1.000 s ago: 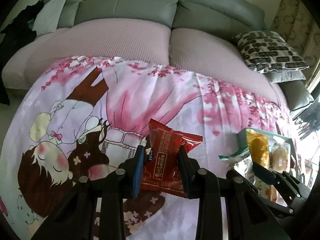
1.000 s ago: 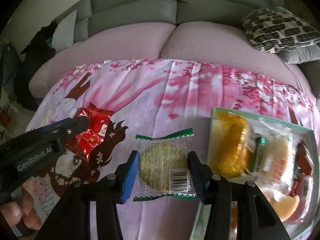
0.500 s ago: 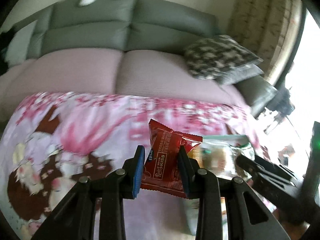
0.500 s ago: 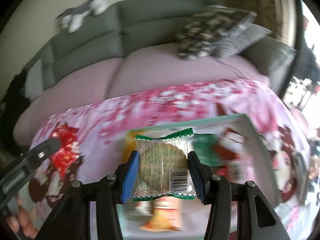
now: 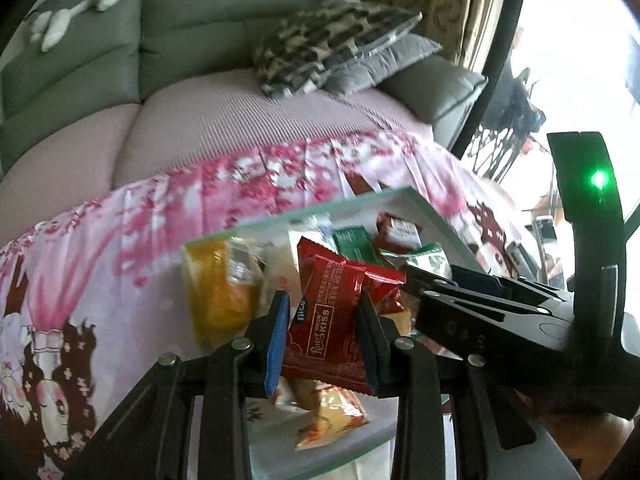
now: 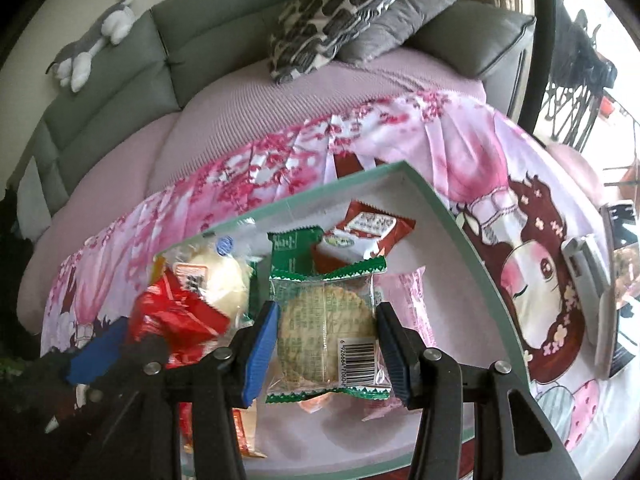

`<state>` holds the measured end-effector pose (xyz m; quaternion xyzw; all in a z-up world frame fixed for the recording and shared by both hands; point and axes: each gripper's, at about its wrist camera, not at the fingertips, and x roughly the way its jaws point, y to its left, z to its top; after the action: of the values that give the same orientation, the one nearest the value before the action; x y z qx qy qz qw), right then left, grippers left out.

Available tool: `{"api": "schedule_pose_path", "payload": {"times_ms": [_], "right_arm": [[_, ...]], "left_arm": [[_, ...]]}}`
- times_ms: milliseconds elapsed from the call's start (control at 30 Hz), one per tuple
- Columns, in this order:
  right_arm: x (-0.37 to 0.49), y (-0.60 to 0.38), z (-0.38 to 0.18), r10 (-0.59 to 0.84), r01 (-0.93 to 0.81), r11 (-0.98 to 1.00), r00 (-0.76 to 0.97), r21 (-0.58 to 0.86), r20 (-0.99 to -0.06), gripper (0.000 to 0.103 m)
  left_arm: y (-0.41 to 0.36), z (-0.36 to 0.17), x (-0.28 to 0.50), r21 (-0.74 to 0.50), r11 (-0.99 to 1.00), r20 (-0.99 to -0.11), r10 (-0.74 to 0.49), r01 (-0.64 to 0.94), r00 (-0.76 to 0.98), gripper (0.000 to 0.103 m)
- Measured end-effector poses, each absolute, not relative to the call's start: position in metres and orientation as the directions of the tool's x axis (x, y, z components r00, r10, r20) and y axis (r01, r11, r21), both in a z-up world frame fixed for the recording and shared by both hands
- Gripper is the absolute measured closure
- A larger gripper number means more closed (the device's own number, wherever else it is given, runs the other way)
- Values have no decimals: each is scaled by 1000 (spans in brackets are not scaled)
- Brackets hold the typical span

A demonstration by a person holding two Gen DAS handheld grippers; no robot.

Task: Organize snacks
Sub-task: 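Carry the red bag with the left tool while the right carries the cracker into the tray, then open both tools over the tray and pull them back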

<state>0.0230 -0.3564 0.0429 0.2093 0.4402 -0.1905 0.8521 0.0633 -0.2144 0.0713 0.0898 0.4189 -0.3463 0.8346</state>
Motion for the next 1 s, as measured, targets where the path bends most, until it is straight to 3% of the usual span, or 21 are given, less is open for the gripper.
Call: {"api": "schedule_pose_path", "payload": {"times_ms": [167,333,400,633,733,900,1000], "right_arm": [[23,-361,39,-115,509,833,544,218,-831,49],[20,-364,42,-118,516,829,540,216,-833,45],[19,-363,44,-123,516,829,542,214,-832,43],[13,-355,55,-140,505,840,551,196,-822,39],[5,-351,61,-149,500,845,560,190,-815,35],[-6,-335,65,-135,472,861,572,189,-809,30],[-12,-315,63,-127,433,885,575,169,-809,21]], "left_arm": [[-217,60,67,-164,756,-781,-492,634,385,68],[-211,65,66,-167,771,-780,-485,614,397,43],[-206,69,65,-196,768,-770,-506,610,388,39],[-188,84,58,-195,800,-750,-494,567,440,34],[-172,85,58,-166,845,-751,-442,508,491,18],[-142,71,58,-103,899,-777,-339,425,530,12],[-120,61,56,-46,929,-784,-261,367,563,8]]}}
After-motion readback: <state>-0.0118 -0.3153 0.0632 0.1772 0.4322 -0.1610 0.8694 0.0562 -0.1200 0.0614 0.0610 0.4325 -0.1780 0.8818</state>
